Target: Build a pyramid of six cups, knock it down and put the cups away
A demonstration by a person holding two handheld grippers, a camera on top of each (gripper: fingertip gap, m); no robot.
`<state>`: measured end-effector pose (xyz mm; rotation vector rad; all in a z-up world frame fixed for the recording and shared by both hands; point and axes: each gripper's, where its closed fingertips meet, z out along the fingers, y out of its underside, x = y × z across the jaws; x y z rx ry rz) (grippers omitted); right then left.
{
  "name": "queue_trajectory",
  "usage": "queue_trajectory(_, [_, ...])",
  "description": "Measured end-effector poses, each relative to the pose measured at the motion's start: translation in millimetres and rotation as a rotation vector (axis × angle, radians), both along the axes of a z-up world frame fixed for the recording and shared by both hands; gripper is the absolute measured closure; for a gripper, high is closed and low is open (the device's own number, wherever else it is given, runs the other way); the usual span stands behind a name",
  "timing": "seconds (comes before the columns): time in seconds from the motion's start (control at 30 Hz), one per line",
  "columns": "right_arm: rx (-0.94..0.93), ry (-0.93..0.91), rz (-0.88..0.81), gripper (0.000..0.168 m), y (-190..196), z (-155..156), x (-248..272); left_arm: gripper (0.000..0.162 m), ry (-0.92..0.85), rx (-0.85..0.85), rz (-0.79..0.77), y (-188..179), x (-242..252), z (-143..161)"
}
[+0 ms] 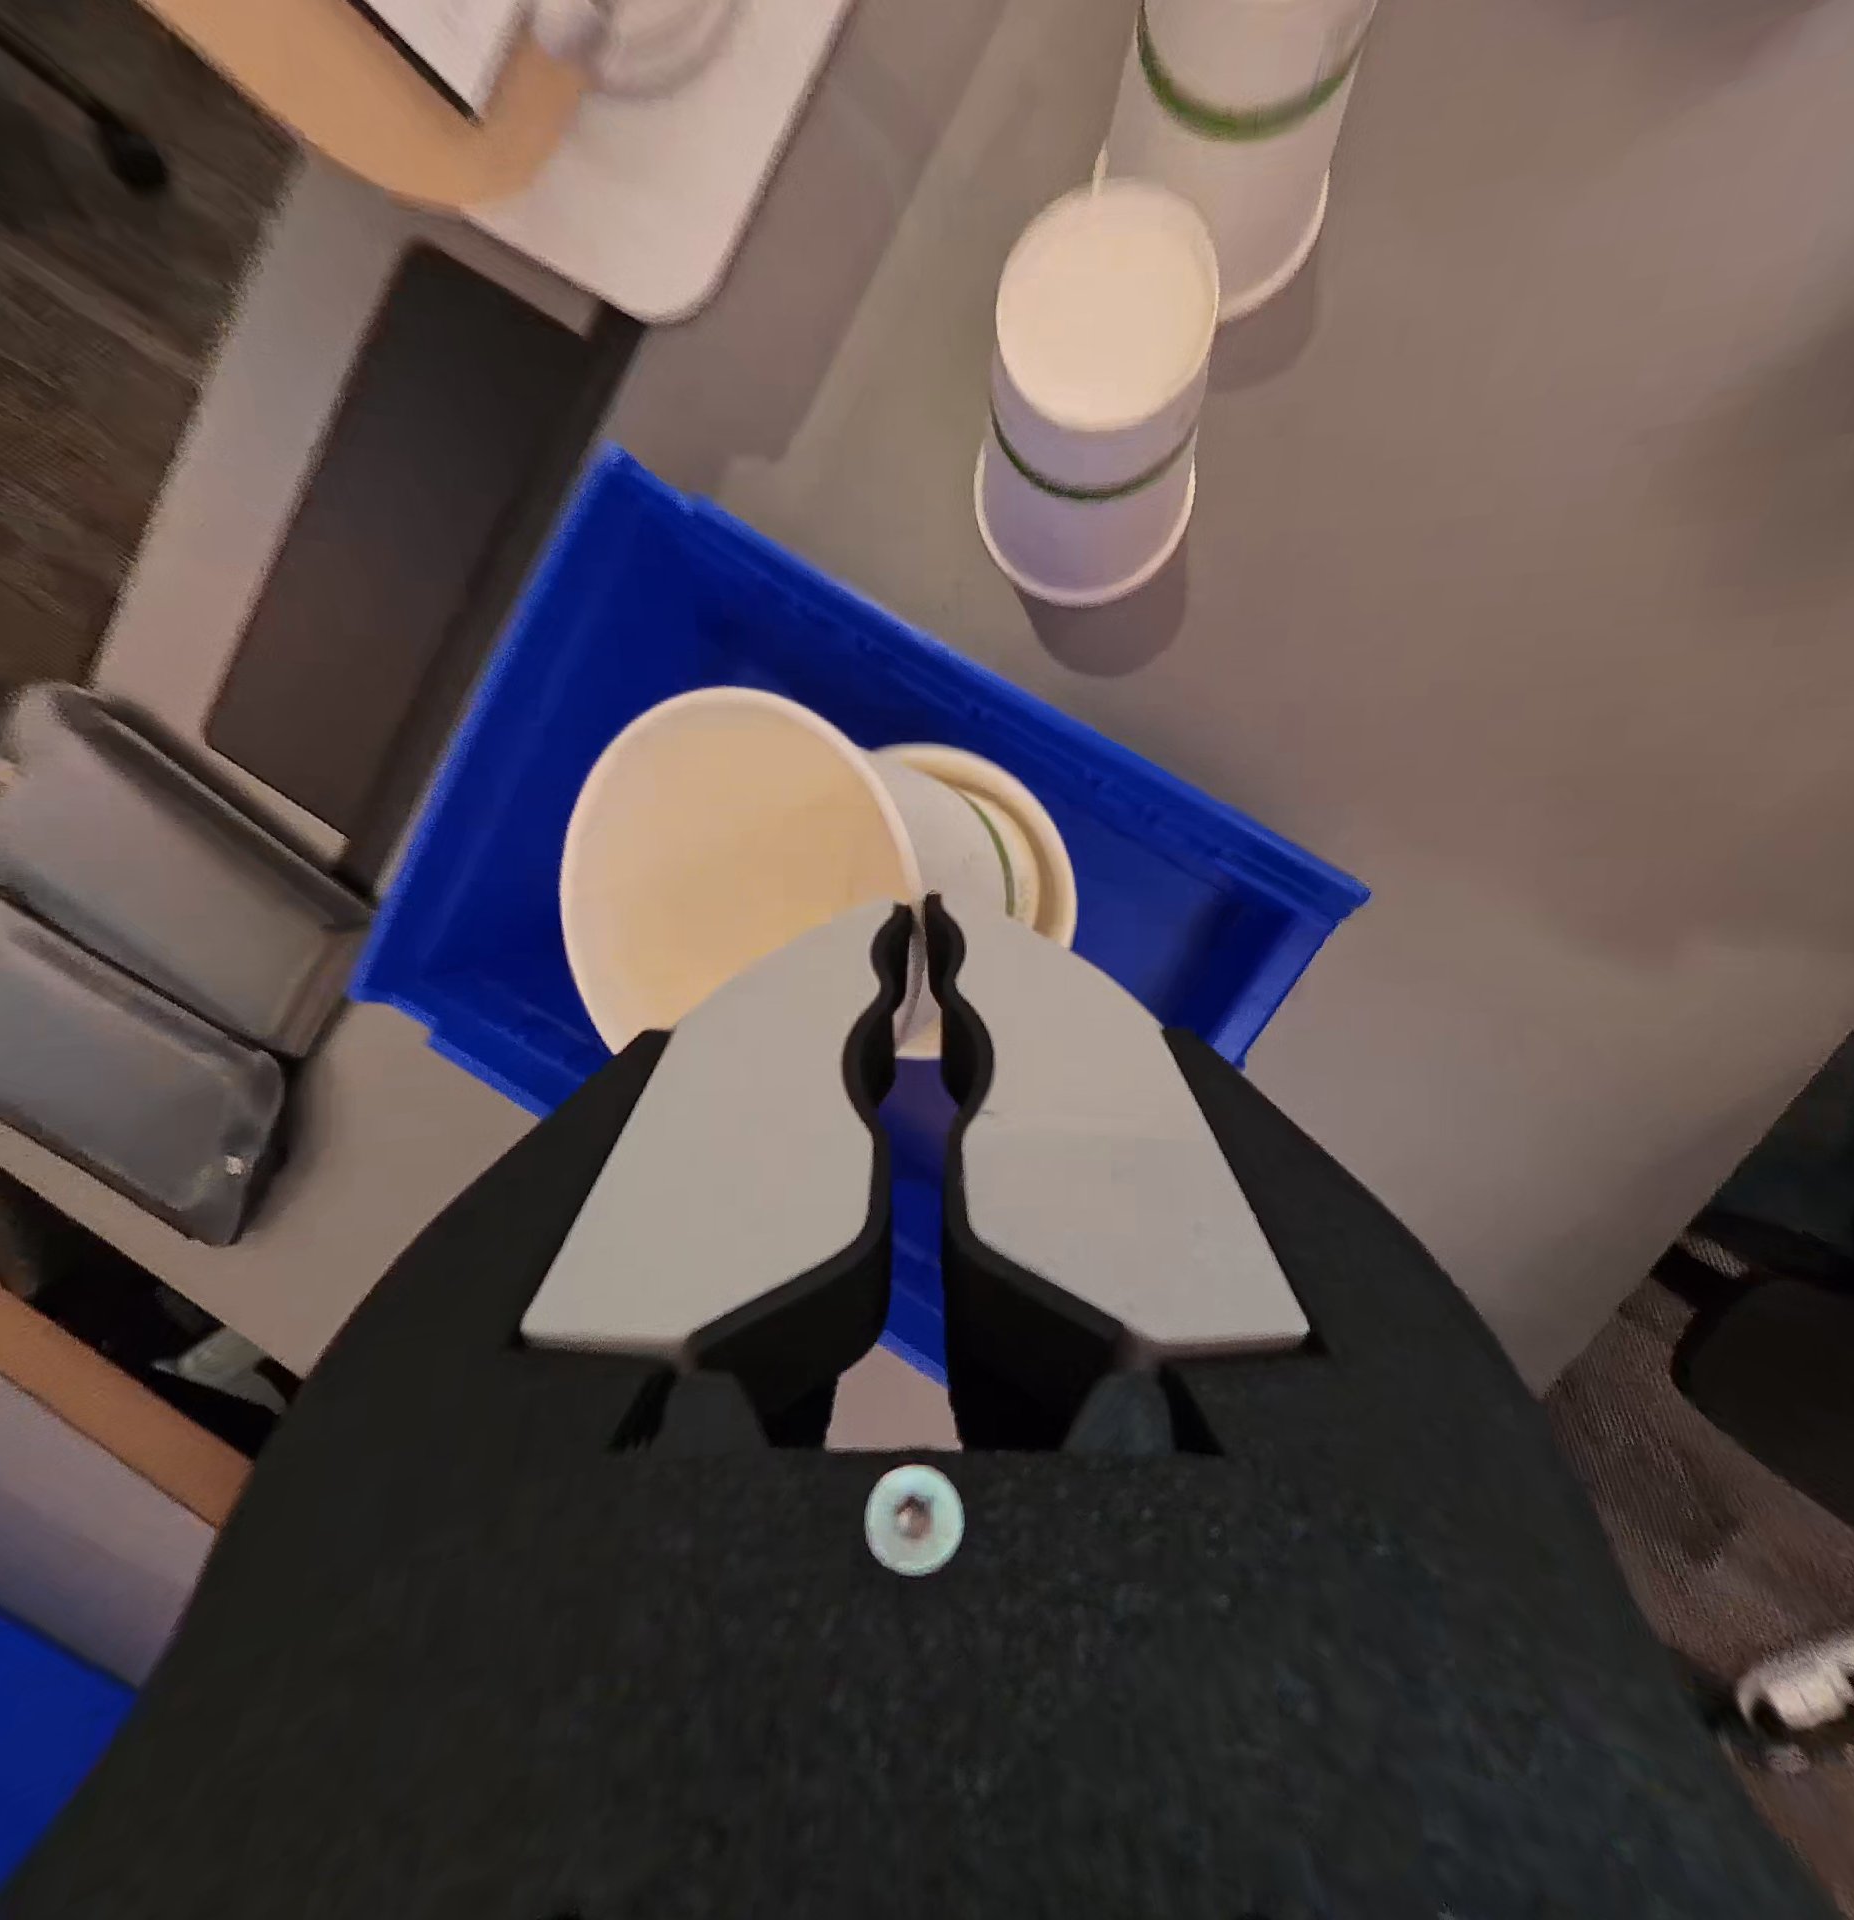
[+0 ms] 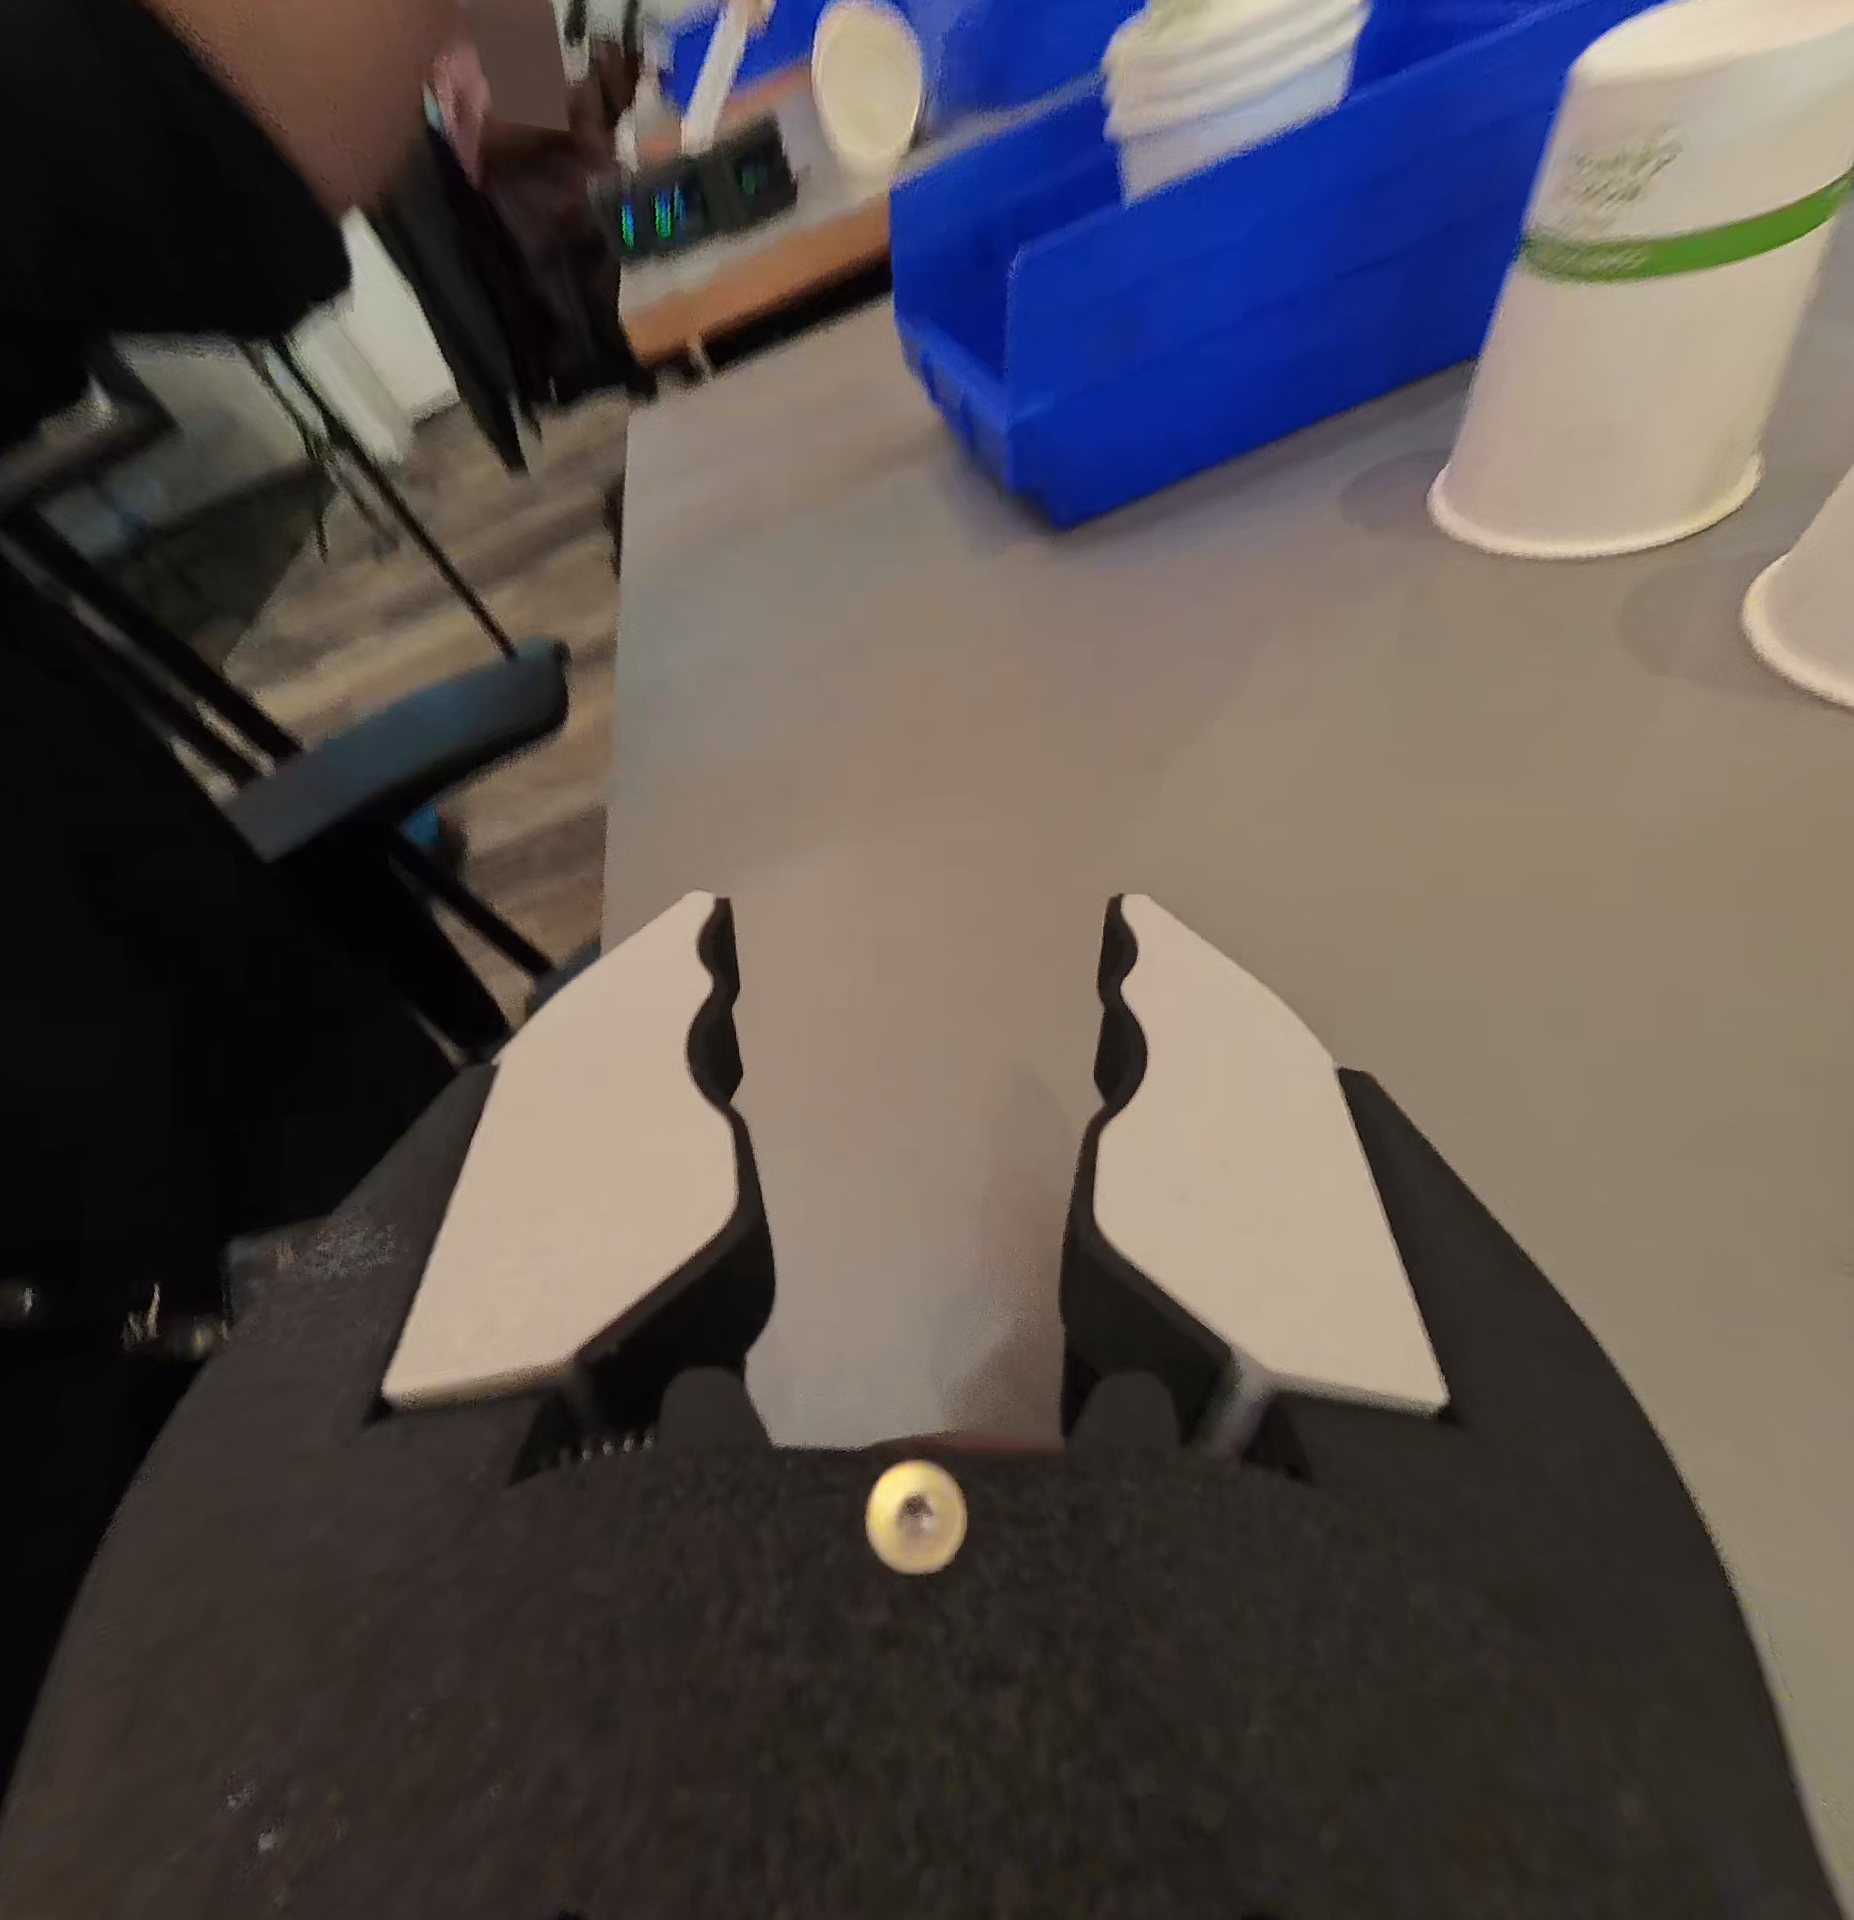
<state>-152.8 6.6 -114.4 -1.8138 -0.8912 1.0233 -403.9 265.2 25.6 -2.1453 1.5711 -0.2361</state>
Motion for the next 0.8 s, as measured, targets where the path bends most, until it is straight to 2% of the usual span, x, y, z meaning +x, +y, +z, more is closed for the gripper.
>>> queue_trajectory(0.1, [-0.053,0.232,-0.080,0.098,25.9,23.1,-0.2,0.160,-0.141,0.077,-0.007,-3.9,14.1,35.2])
queue_trajectory(0.2, [-0.130,0.460,-0.131,0.085,57.8,46.1,-6.4,0.160,-0.255,0.168,-0.026,-13.3,37.5,64.9])
queue_trajectory(0.3, [-0.210,0.653,-0.151,0.074,87.9,67.0,-21.0,0.160,-0.321,0.186,-0.097,-35.6,70.0,83.4])
queue_trajectory(0.43, [-0.307,0.958,-0.162,0.073,125.9,100.8,-32.4,0.160,-0.367,0.184,-0.210,-66.8,118.1,101.7])
queue_trajectory(0.57, [-0.264,1.062,-0.167,0.073,143.8,122.5,-35.3,0.160,-0.415,0.190,-0.328,-95.0,165.6,119.5])
queue_trajectory(0.8, [-0.054,1.106,-0.152,0.067,136.5,162.4,-4.5,0.160,-0.433,0.154,-0.485,-126.2,230.4,130.5])
